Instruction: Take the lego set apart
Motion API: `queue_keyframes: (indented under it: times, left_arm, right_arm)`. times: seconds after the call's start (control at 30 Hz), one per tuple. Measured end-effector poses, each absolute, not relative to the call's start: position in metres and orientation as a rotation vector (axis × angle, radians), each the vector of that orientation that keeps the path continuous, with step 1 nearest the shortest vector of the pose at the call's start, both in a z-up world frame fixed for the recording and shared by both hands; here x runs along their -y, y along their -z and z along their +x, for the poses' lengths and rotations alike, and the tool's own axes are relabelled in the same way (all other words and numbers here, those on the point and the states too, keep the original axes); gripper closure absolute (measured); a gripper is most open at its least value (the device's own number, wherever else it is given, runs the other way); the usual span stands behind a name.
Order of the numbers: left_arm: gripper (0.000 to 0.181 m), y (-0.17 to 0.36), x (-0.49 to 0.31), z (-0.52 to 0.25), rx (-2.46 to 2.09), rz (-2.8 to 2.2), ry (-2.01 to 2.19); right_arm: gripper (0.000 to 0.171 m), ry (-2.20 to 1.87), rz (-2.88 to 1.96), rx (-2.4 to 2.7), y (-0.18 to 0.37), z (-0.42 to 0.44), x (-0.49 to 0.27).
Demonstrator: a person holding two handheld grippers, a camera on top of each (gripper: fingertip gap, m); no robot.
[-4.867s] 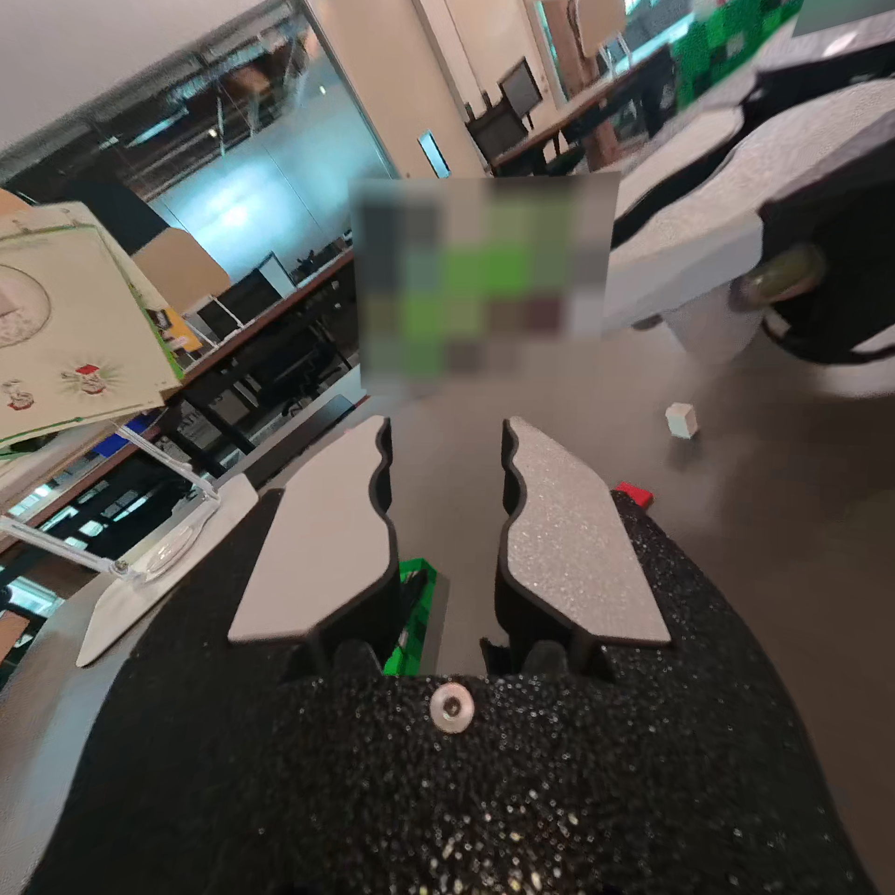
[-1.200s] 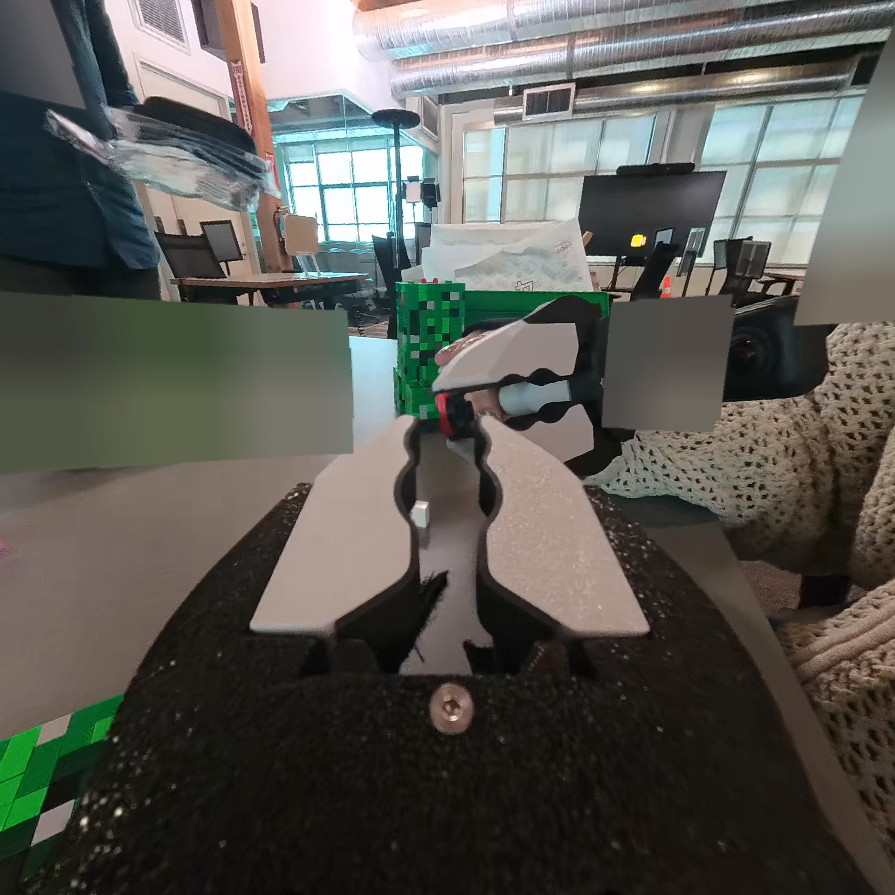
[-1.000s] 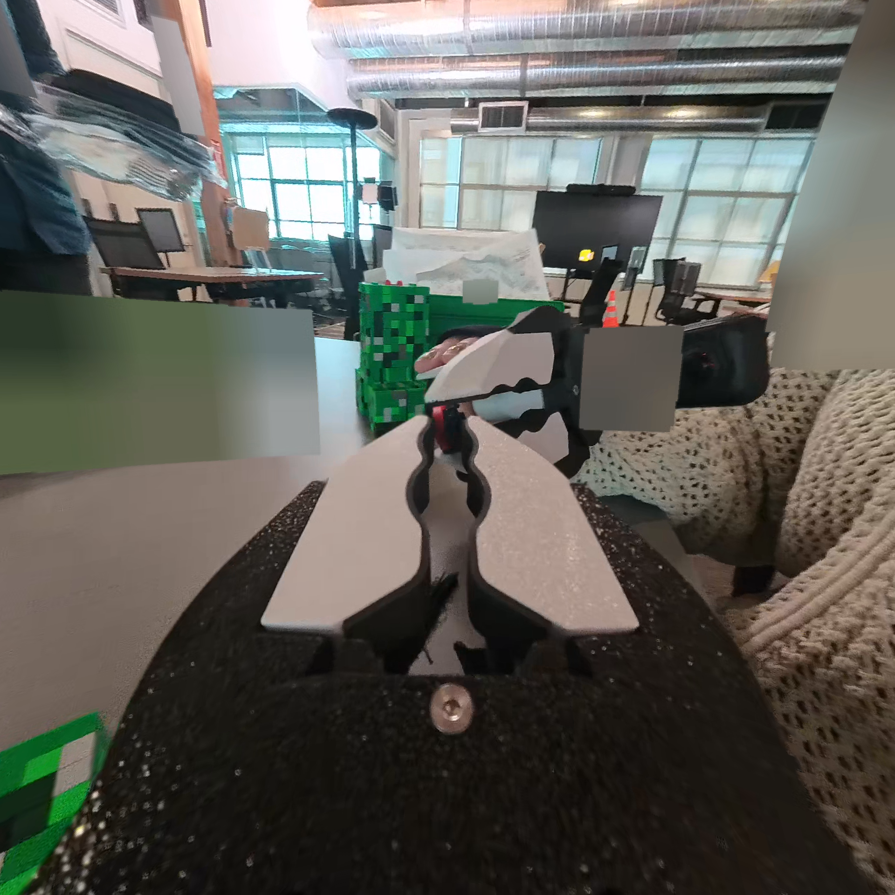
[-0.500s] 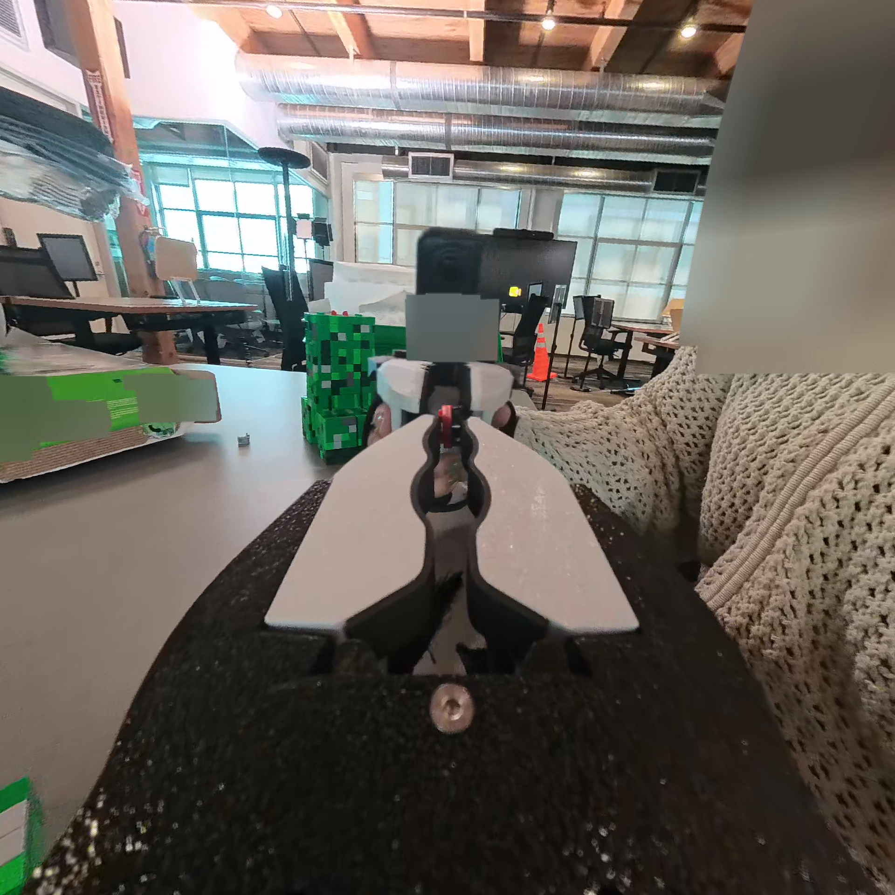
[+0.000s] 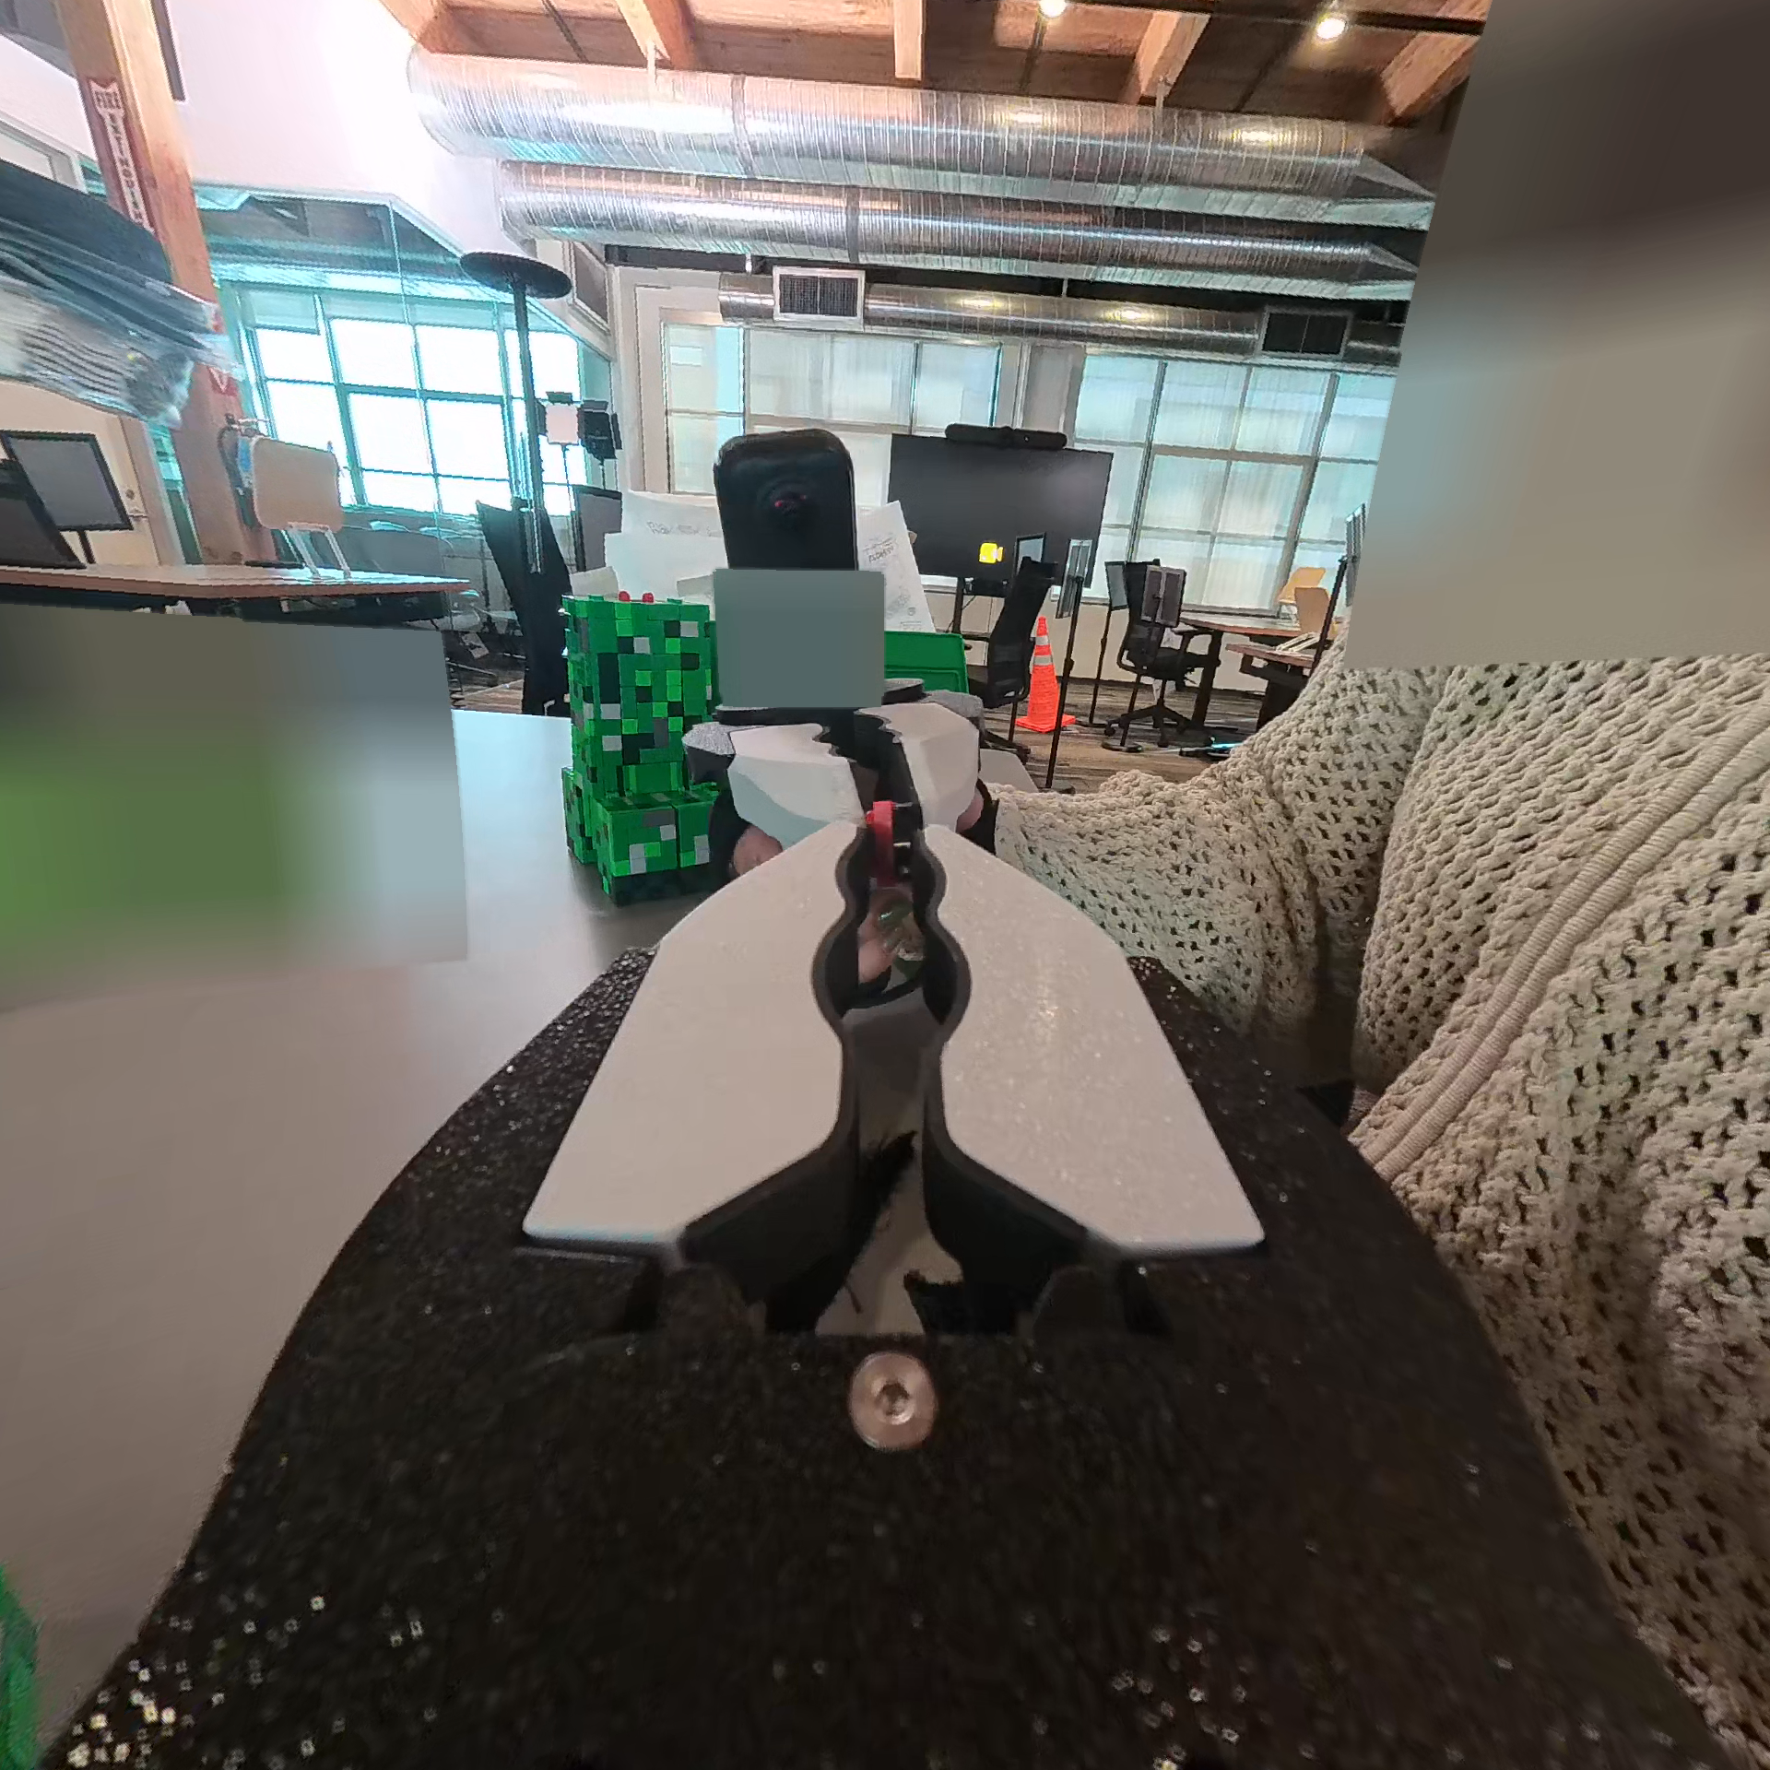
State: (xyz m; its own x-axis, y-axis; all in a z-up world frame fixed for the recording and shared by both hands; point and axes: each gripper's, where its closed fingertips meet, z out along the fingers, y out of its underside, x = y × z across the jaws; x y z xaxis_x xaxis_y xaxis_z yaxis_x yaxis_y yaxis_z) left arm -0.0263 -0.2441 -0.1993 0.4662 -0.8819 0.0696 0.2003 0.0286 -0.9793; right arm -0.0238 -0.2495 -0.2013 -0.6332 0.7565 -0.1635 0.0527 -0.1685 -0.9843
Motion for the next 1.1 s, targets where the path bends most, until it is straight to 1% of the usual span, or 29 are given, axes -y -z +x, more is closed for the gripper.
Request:
queue_keyframes:
  times: [0.3, 0.4, 0.57, 0.63, 0.7, 0.83, 0.93, 1.0, 1.1]
  left_arm:
    - [0.175, 0.199, 0.244, -0.028, -0.687, -1.268, 0.963]
    - [0.174, 0.198, 0.240, -0.029, -0.665, -1.265, 0.899]
    - [0.170, 0.201, 0.227, -0.036, -0.649, -1.288, 0.607]
    - [0.158, 0.202, 0.221, -0.041, -0.624, -1.304, 0.502]
    - [0.154, 0.201, 0.215, -0.049, -0.604, -1.312, 0.362]
    - [0.157, 0.202, 0.207, -0.058, -0.613, -1.327, 0.031]
    - [0.151, 0.205, 0.202, -0.058, -0.664, -1.325, -0.222]
    - [0.149, 0.213, 0.200, -0.050, -0.744, -1.325, -0.315]
    - [0.152, 0.217, 0.196, -0.050, -0.783, -1.333, -0.440]
  right_arm:
    - [0.165, -1.849, -0.929, 1.600, 0.201, -0.025, 0.250]
    - [0.168, -1.802, -0.938, 1.593, 0.200, -0.026, 0.245]
    - [0.168, -1.644, -0.962, 1.563, 0.204, -0.032, 0.233]
    - [0.168, -1.592, -0.997, 1.537, 0.206, -0.036, 0.226]
    - [0.168, -1.512, -1.048, 1.509, 0.209, -0.040, 0.217]
    - [0.169, -1.406, -1.126, 1.462, 0.215, -0.045, 0.202]
    - [0.169, -1.392, -1.135, 1.445, 0.215, -0.047, 0.200]
    - [0.169, -1.356, -1.122, 1.459, 0.216, -0.047, 0.201]
    - [0.171, -1.283, -1.101, 1.486, 0.219, -0.048, 0.201]
